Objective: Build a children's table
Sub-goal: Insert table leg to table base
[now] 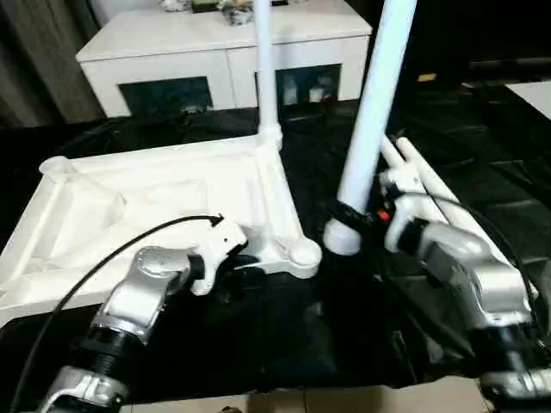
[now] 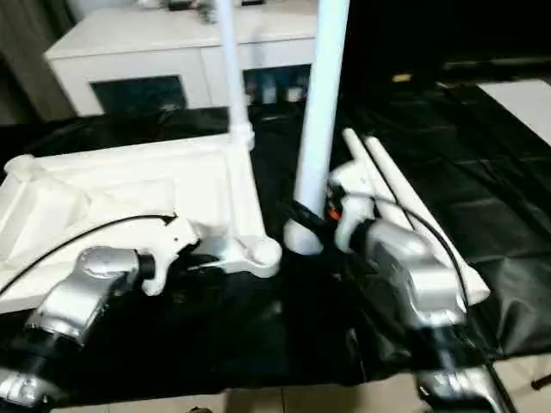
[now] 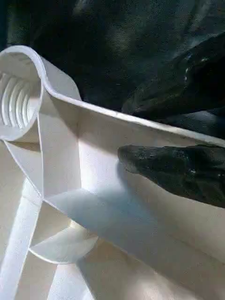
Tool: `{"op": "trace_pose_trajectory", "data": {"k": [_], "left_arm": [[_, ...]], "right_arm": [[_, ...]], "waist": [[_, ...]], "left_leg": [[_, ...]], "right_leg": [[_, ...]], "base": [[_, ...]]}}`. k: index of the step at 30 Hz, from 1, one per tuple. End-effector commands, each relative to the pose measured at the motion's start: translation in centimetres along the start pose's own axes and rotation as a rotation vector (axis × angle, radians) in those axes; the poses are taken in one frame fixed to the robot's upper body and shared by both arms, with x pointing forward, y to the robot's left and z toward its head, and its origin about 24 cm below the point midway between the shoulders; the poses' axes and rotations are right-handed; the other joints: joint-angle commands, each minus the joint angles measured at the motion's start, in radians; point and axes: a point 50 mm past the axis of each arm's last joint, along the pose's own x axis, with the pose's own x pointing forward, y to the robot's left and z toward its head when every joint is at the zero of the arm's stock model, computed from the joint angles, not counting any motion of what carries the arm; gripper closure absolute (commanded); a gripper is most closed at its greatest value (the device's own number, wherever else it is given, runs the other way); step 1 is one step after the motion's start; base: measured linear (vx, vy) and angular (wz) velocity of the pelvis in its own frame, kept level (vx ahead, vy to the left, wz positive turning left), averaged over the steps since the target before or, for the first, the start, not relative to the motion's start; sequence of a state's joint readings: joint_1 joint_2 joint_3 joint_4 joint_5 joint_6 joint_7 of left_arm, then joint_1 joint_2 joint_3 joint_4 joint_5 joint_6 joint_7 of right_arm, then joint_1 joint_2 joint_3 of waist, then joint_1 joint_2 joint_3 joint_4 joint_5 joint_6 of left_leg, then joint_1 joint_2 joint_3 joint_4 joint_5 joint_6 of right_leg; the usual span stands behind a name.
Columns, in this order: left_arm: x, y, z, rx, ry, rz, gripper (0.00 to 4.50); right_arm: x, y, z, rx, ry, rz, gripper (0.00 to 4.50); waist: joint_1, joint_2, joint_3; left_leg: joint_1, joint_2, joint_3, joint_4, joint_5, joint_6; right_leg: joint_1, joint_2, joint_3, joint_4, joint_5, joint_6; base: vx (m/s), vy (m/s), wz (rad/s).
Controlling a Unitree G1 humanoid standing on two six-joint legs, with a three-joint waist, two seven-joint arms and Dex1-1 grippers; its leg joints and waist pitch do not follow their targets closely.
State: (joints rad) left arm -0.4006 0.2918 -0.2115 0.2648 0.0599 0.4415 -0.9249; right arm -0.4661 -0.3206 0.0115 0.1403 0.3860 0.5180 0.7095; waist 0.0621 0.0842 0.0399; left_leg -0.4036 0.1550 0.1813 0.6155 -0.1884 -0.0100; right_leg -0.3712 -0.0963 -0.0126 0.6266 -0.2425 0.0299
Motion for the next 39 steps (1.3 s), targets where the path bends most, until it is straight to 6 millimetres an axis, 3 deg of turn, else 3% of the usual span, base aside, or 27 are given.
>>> {"op": "trace_pose_trajectory", "data": {"k": [1,4,5,7,9,11,13,14,16,17,18,19,24,29,30,34,39], "left_arm": [[1.1,-1.0,-1.6,-0.075,0.043,0.012,3.81],[1.3,-1.2,-1.4,-0.063,0.037,0.028,3.81],[1.9,-1.4,-0.8,-0.004,0.02,0.055,3.46],[2.0,-1.5,-0.4,0.028,0.012,0.06,3.46],[1.6,-1.3,0.0,0.073,0.014,0.036,3.08],[1.3,-1.0,0.3,0.095,0.012,0.025,3.02],[0.8,-0.4,0.9,0.129,0.0,0.03,2.77],[0.5,0.0,1.2,0.14,0.0,0.016,2.64],[0.2,0.3,1.4,0.15,0.001,0.006,2.64],[0.0,0.5,1.6,0.165,0.004,-0.007,2.64],[-0.1,0.8,1.6,0.171,0.011,-0.017,2.64],[-0.3,1.2,1.7,0.186,0.022,-0.022,2.64],[-0.8,2.4,2.2,0.199,0.025,-0.047,2.64],[-1.3,3.6,3.2,0.216,0.024,-0.065,2.64],[-1.5,3.8,3.5,0.216,0.015,-0.075,2.91],[-1.8,4.1,3.9,0.217,0.002,-0.091,3.04],[-2.1,4.7,2.5,0.254,0.113,-0.132,3.41]], "right_arm": [[0.1,0.1,0.6,-0.001,-0.011,0.021,2.65],[0.2,0.1,0.7,-0.004,-0.009,0.025,2.65],[0.4,0.2,0.7,-0.01,-0.001,0.029,2.65],[0.4,0.2,0.8,-0.017,0.006,0.033,2.65],[0.5,0.4,0.8,-0.027,0.013,0.042,2.65],[0.5,0.4,0.8,-0.031,0.015,0.047,2.65],[0.5,0.5,0.8,-0.035,0.018,0.054,2.65],[0.4,0.6,0.7,-0.041,0.021,0.06,2.65],[0.4,0.7,0.7,-0.046,0.022,0.064,2.65],[0.4,0.8,0.7,-0.048,0.023,0.068,2.65],[0.3,0.8,0.7,-0.049,0.024,0.071,2.65],[0.3,0.8,0.6,-0.05,0.024,0.072,2.65],[0.0,0.9,0.6,-0.052,0.026,0.079,2.65],[-0.3,1.1,0.4,-0.055,0.037,0.094,2.65],[-0.3,1.1,0.4,-0.056,0.039,0.097,2.65],[-0.4,1.2,0.3,-0.057,0.043,0.1,2.65],[-0.3,1.2,0.2,-0.065,0.051,0.105,2.65]], "waist": [[0.002,-0.03,-0.057],[0.003,-0.038,-0.056],[0.003,-0.048,-0.055],[0.006,-0.041,-0.054],[0.007,-0.041,-0.055],[0.007,-0.042,-0.055],[0.008,-0.034,-0.057],[0.008,-0.038,-0.059],[0.008,-0.037,-0.063],[0.01,-0.027,-0.064],[0.009,-0.034,-0.067],[0.01,-0.03,-0.068],[0.01,-0.016,-0.067],[0.014,-0.017,-0.069],[0.014,-0.015,-0.068],[0.016,-0.015,-0.07],[0.018,-0.011,-0.071]], "left_leg": [[0.03,0.069,-0.026,-0.089,-0.131,0.075],[0.028,0.066,-0.025,-0.091,-0.146,0.057],[0.026,0.065,-0.025,-0.09,-0.144,0.061],[0.028,0.067,-0.026,-0.091,-0.159,0.056],[0.03,0.067,-0.026,-0.092,-0.164,0.045],[0.03,0.066,-0.026,-0.093,-0.162,0.037],[0.03,0.065,-0.027,-0.092,-0.152,0.03],[0.03,0.065,-0.026,-0.09,-0.137,0.03],[0.028,0.062,-0.025,-0.084,-0.098,0.041],[0.028,0.061,-0.026,-0.083,-0.092,0.043],[0.026,0.059,-0.024,-0.078,-0.069,0.054],[0.024,0.059,-0.024,-0.076,-0.053,0.061],[0.029,0.061,-0.025,-0.079,-0.104,0.041],[0.031,0.061,-0.025,-0.08,-0.112,0.022],[0.03,0.06,-0.024,-0.077,-0.102,0.025],[0.029,0.06,-0.023,-0.075,-0.092,0.033],[0.032,0.061,-0.024,-0.076,-0.103,0.026]], "right_leg": [[0.013,-0.047,0.019,-0.07,-0.039,-0.251],[0.017,-0.049,0.019,-0.072,-0.028,-0.243],[0.019,-0.051,0.02,-0.074,-0.032,-0.24],[0.017,-0.053,0.021,-0.077,-0.057,-0.234],[0.015,-0.05,0.021,-0.077,-0.059,-0.228],[0.015,-0.048,0.02,-0.075,-0.046,-0.229],[0.015,-0.047,0.02,-0.071,-0.013,-0.231],[0.016,-0.046,0.019,-0.068,0.023,-0.233],[0.019,-0.045,0.018,-0.06,0.1,-0.245],[0.017,-0.046,0.018,-0.058,0.113,-0.246],[0.02,-0.045,0.018,-0.055,0.153,-0.251],[0.019,-0.043,0.016,-0.052,0.182,-0.258],[0.017,-0.043,0.013,-0.05,0.163,-0.274],[0.02,-0.042,0.012,-0.049,0.176,-0.28],[0.02,-0.044,0.012,-0.047,0.194,-0.284],[0.021,-0.045,0.012,-0.046,0.206,-0.291],[0.019,-0.043,0.011,-0.046,0.194,-0.291]], "base": [[0.0,0.0,0.0],[0.0,0.0,0.0],[0.0,0.0,0.0],[0.0,0.0,0.0],[0.0,0.0,0.0],[0.0,0.0,0.0],[0.0,0.0,0.0],[0.0,0.0,0.0],[0.0,0.0,0.0],[0.0,0.0,0.0],[0.0,0.0,0.0],[0.0,0.0,0.0],[0.0,0.0,0.0],[0.0,0.0,0.0],[0.0,0.0,0.0],[0.0,0.0,0.0],[0.0,0.0,0.0]]}}
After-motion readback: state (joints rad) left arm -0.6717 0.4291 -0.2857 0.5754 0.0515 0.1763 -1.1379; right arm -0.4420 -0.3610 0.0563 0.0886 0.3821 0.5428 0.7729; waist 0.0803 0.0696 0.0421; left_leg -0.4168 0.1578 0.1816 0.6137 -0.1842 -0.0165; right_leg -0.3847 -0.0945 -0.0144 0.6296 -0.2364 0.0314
